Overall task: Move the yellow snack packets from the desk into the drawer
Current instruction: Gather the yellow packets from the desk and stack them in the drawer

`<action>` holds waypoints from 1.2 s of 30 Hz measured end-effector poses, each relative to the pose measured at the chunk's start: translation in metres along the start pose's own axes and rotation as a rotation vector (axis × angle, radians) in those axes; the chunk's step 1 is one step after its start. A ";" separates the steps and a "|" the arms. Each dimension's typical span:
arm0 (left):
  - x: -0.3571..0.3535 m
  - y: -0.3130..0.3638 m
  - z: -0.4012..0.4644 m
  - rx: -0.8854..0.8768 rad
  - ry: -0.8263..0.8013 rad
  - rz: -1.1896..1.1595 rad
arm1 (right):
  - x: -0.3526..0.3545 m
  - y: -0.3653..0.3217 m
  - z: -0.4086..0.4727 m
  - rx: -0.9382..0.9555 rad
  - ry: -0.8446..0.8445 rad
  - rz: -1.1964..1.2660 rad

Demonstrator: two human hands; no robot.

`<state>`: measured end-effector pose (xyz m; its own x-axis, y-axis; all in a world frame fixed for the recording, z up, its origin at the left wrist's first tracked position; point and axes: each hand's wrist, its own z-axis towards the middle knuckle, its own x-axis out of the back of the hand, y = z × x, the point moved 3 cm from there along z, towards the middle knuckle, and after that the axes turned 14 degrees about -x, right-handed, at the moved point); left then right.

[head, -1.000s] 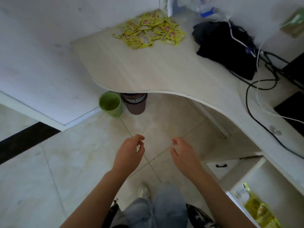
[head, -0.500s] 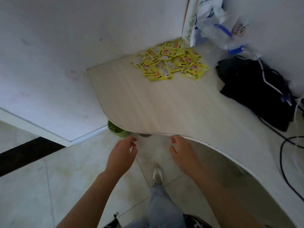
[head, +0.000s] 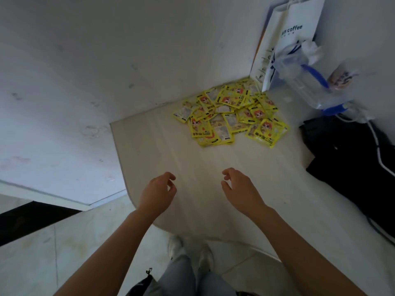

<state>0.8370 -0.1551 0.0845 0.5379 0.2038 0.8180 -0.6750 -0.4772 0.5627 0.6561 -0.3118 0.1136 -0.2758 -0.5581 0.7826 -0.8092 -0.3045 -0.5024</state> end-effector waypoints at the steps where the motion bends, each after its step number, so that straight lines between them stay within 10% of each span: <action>1: 0.004 -0.004 0.014 -0.002 -0.005 0.001 | 0.002 -0.005 0.011 -0.007 0.002 -0.001; 36: 0.011 -0.052 0.339 0.116 -0.116 0.165 | -0.036 -0.105 0.260 -0.518 0.014 -0.154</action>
<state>1.0492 -0.4180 0.0238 0.4841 0.0183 0.8748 -0.6998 -0.5922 0.3996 0.8860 -0.4607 0.0423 -0.1382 -0.5256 0.8394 -0.9897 0.0404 -0.1376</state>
